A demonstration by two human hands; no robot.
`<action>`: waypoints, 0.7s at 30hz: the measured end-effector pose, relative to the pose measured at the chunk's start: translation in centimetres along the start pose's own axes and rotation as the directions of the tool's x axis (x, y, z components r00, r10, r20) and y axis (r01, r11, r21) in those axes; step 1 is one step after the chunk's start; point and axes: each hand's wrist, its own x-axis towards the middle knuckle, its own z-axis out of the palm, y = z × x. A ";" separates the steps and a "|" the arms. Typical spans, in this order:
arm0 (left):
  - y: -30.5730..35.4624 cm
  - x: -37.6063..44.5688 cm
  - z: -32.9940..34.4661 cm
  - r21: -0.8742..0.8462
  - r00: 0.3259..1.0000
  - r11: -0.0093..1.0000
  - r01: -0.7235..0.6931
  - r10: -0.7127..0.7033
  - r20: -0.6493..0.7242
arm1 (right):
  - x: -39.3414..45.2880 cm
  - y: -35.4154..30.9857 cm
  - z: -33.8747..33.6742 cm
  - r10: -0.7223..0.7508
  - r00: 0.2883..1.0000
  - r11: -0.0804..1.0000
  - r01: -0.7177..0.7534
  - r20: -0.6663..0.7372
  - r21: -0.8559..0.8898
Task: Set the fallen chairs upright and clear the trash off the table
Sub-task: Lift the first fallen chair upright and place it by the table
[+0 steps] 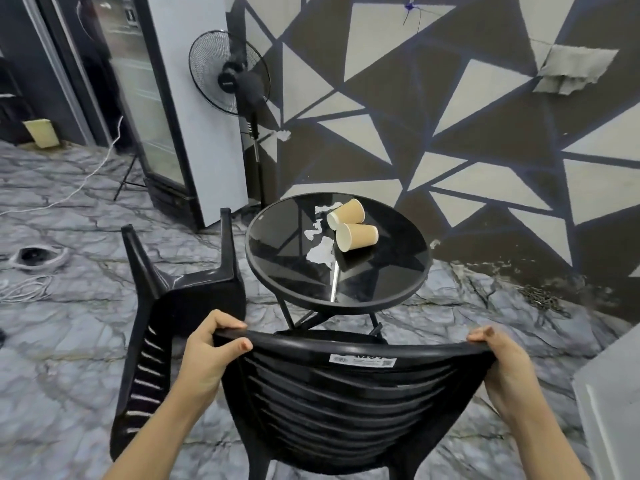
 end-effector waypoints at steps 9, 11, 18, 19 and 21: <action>0.4 -1.2 -0.6 0.015 0.999 0.999 0.033 -0.033 0.016 | -0.7 1.5 -2.3 -0.034 0.997 0.995 0.041 0.072 -0.089; 0.3 -2.1 -0.8 0.032 0.999 0.999 0.039 -0.039 0.015 | -1.5 1.7 -2.9 -0.017 0.996 0.992 0.027 0.089 -0.120; -0.3 -7.4 -2.1 0.057 0.994 0.995 0.083 -0.086 0.064 | -6.7 2.6 -4.6 0.053 0.993 0.987 -0.036 0.103 -0.158; -0.3 -8.4 -2.3 0.076 0.994 0.993 0.089 -0.093 0.055 | -7.7 2.7 -4.8 0.061 0.993 0.986 -0.045 0.102 -0.160; -0.4 -10.6 -2.9 0.116 0.990 0.985 0.129 -0.134 0.039 | -9.6 2.9 -5.6 0.098 0.989 0.983 -0.079 0.111 -0.163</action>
